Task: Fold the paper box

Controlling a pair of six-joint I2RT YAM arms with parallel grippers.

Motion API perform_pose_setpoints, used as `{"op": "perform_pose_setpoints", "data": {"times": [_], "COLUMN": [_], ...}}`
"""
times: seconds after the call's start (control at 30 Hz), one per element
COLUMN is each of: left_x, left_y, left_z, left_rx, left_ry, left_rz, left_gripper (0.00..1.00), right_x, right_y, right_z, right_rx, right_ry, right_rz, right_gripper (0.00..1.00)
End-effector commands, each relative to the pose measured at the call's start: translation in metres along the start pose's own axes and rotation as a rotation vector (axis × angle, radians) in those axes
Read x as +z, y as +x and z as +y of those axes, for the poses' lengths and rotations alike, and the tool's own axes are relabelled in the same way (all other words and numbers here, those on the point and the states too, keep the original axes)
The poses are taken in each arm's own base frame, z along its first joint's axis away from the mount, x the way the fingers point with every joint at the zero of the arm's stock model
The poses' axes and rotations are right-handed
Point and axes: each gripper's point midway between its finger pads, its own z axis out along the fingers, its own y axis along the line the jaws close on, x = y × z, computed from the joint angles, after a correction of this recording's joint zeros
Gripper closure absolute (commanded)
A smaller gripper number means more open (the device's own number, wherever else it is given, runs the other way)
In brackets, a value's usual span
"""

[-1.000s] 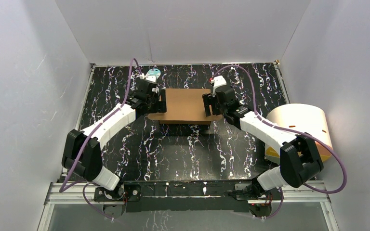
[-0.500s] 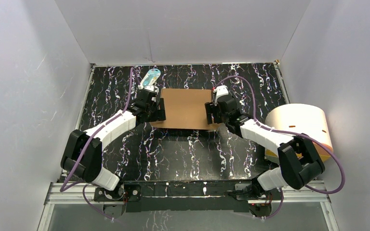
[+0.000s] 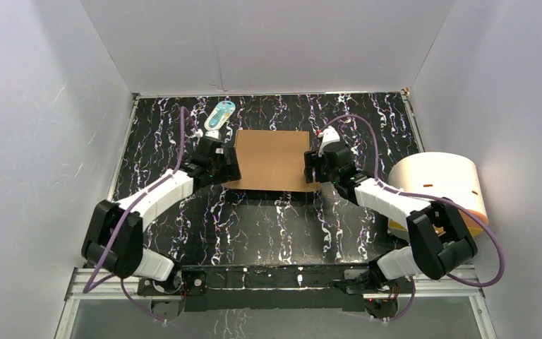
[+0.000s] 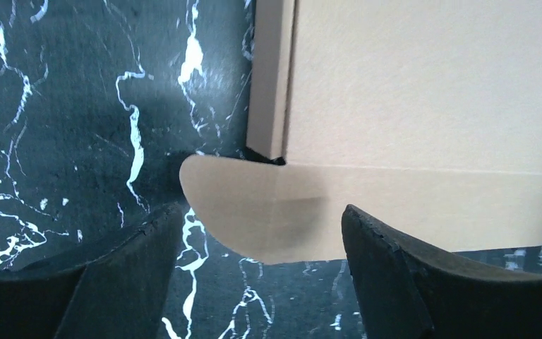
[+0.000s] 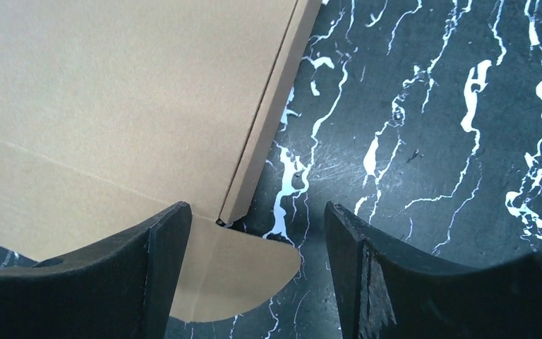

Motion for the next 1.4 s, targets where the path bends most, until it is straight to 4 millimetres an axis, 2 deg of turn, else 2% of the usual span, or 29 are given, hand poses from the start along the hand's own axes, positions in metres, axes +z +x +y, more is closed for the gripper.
{"op": "perform_pose_setpoints", "data": {"times": [0.0,0.13,0.23,0.43,0.63,0.93,1.17,1.37], "left_x": [-0.034,-0.041,-0.027,0.007,0.029,0.044,0.036,0.014], "left_y": [-0.047,-0.071,-0.077,-0.069,-0.047,-0.006,0.016,0.035], "left_z": [-0.018,-0.017,-0.016,-0.020,-0.011,0.009,0.011,0.021], "left_rx": [-0.138,-0.201,-0.206,-0.197,-0.224,-0.264,-0.283,-0.315], "left_ry": [0.175,0.265,0.277,0.286,0.256,0.184,0.197,0.186], "left_rz": [-0.140,-0.176,-0.144,-0.065,-0.008,0.067,0.104,0.089], "left_gripper": [0.19,0.19,0.19,0.20,0.22,0.29,0.43,0.51], "right_x": [-0.013,-0.016,-0.010,0.006,0.018,0.026,0.021,0.003], "right_y": [-0.047,-0.063,-0.065,-0.054,-0.024,0.023,0.029,0.037], "right_z": [0.004,0.003,0.000,-0.002,-0.004,-0.002,0.012,0.030], "right_rx": [0.097,0.143,0.164,0.185,0.198,0.217,0.215,0.232], "right_ry": [-0.077,-0.129,-0.137,-0.160,-0.163,-0.190,-0.272,-0.375], "right_rz": [-0.153,-0.202,-0.200,-0.159,-0.094,0.006,0.040,0.083], "right_gripper": [0.23,0.23,0.25,0.27,0.33,0.41,0.51,0.54]}}
